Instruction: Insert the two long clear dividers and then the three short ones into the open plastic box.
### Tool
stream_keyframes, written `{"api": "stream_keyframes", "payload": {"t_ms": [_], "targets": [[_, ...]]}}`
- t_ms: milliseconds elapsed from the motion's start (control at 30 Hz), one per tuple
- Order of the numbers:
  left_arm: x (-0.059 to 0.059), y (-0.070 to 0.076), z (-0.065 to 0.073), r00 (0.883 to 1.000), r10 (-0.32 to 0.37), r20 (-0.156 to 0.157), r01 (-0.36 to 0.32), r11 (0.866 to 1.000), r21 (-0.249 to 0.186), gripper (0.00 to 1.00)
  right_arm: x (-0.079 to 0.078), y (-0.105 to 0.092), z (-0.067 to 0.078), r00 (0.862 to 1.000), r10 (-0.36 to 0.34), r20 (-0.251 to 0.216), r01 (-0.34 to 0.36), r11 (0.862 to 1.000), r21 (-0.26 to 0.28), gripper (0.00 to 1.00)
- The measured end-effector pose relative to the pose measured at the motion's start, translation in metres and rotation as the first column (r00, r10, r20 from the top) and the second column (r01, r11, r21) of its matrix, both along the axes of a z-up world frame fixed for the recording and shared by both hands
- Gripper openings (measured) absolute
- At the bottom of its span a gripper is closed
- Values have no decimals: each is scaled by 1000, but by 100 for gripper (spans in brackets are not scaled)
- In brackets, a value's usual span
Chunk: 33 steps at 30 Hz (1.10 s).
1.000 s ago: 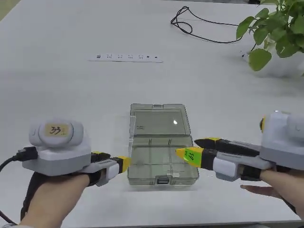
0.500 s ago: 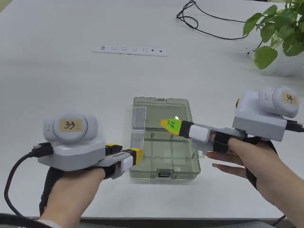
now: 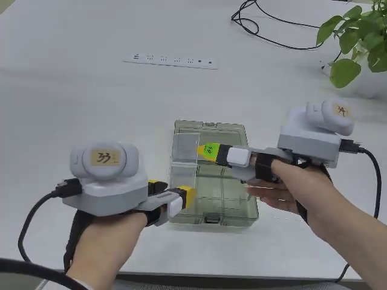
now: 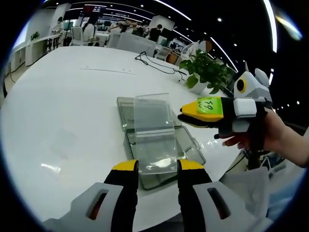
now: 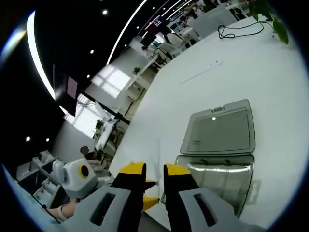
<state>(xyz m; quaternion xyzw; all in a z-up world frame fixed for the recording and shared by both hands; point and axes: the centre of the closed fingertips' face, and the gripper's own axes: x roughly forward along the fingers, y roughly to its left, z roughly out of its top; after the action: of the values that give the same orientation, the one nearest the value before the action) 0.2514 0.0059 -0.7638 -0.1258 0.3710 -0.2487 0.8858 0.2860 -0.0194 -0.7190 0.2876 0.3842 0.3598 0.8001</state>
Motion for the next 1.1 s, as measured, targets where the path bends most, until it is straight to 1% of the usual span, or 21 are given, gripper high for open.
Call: {"api": "stream_keyframes", "payload": {"t_ms": [67, 133, 200, 233, 300, 367, 467, 633, 700, 733, 800, 867, 967, 1033, 1100], "targets": [[0, 0, 0, 1000, 1, 0, -1, 1000, -3, 30, -1, 3, 0, 1000, 8, -12, -8, 1000, 10, 14], [0, 0, 0, 1000, 5, 1, -5, 1000, -1, 30, -1, 4, -3, 1000, 11, -8, -12, 1000, -8, 14], [-1, -1, -1, 1000, 8, -5, -8, 1000, -13, 30, -1, 5, -6, 1000, 16, -14, -16, 1000, -17, 13], [-1, -1, -2, 1000, 6, -4, -6, 1000, -9, 30, -1, 6, -8, 1000, 19, -18, -20, 1000, -23, 13], [-1, -1, -2, 1000, 6, -5, -6, 1000, -10, 30, -1, 7, -9, 1000, 23, -19, -24, 999, -24, 12], [-2, -1, -2, 1000, 8, -6, -8, 1000, -14, 30, -1, 9, -12, 999, 31, -18, -32, 999, -36, 11], [-2, -2, -2, 1000, 10, -7, -10, 1000, -20, 30, -1, 10, -14, 999, 36, -26, -37, 999, -37, 10], [-3, -4, -2, 1000, 14, -12, -14, 999, -36, 30, 0, 10, -16, 999, 50, -20, -50, 998, -48, 7], [-4, -5, -2, 1000, 11, -14, -12, 999, -39, 30, 1, 9, -19, 998, 55, -19, -56, 997, -54, 6], [-4, -6, -2, 1000, 7, -15, -8, 999, -42, 30, 5, 8, -21, 998, 54, -16, -54, 997, -54, 5], [-5, -6, -2, 1000, 7, -17, -7, 999, -43, 30, 5, 7, -23, 998, 60, -16, -61, 996, -60, 4], [-5, -7, -2, 1000, 8, -24, -9, 998, -55, 30, 5, 7, -23, 998, 63, -15, -64, 996, -64, 4], [-5, -7, -3, 1000, 4, -24, -6, 999, -53, 30, 4, 7, -24, 997, 71, -17, -72, 995, -66, 3], [-6, -9, -2, 1000, 5, -31, -7, 998, -65, 30, 7, 5, -24, 997, 81, -11, -82, 994, -78, 3], [-6, -9, -3, 999, 4, -35, -7, 998, -69, 30, 5, 6, -23, 995, 96, -11, -97, 992, -86, 2]]}}
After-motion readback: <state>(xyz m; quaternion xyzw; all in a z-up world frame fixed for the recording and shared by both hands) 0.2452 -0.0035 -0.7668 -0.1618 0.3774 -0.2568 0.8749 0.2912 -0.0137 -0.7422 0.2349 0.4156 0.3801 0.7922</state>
